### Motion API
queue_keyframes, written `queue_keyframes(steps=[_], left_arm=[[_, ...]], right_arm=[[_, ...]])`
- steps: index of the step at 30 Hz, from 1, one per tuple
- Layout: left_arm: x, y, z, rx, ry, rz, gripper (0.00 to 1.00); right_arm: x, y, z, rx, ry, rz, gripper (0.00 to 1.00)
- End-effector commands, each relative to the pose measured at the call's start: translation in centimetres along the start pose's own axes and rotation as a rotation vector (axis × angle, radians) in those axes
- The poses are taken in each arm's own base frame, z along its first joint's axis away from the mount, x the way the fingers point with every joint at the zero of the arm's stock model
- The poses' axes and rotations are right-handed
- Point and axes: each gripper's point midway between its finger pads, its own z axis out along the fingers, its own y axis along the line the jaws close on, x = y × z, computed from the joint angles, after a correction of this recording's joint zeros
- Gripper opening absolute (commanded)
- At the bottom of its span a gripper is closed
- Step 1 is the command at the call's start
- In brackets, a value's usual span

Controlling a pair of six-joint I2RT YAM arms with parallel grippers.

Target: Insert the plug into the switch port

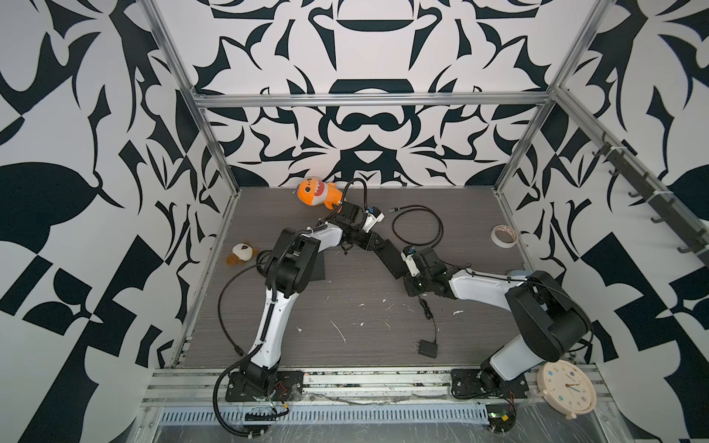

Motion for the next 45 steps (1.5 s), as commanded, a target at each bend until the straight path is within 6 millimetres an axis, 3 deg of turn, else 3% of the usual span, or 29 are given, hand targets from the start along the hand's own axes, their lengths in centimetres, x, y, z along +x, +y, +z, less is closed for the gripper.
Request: queue_keyframes(steps=[1,7,11,14,20,23,30,36,41,45], left_arm=[[9.2,-10.8,3.1,0.342,0.303,-0.199,0.27],[9.8,-11.9,3.2,0.366,0.320,-0.204,0.26],[9.5,-11.3,3.1,0.312,0.316,-0.199,0.26],[8.6,-8.6,2.9,0.169,0.287,-0.214,0.30],[4.9,-0.7,0.6,-0.163,0.127,-0.343,0.38],[3.0,1.0,-0.6,-0.188,0.044,-0.399,0.41],[0.1,0.3,-2.1,-0.194,-0.042,-0.389,0.47],[-1.7,0.1,-5.0,-0.309,-0.098,-0.353,0.50],[-1.5,0.4,-4.2,-0.294,-0.065,-0.342,0.51],[-1.4,0.8,-3.4,-0.285,-0.051,-0.340,0.51]], right_arm=[[-6.0,0.4,1.7,-0.007,-0.213,0.014,0.08],[-7.0,0.9,2.2,-0.037,-0.238,0.023,0.08],[-6.8,1.3,2.1,-0.058,-0.215,0.037,0.11],[-5.3,1.0,1.2,-0.049,-0.170,0.043,0.15],[-2.5,0.0,-0.5,-0.002,-0.077,0.053,0.34],[-2.6,-0.3,-2.0,0.008,-0.068,0.059,0.42],[-4.8,-0.4,-6.0,-0.031,-0.132,0.127,0.57],[-5.9,-0.4,-4.8,-0.079,-0.045,0.215,0.60],[-6.0,1.8,-4.2,-0.224,-0.053,0.362,0.60],[-6.5,1.9,-4.5,-0.249,-0.089,0.435,0.61]])
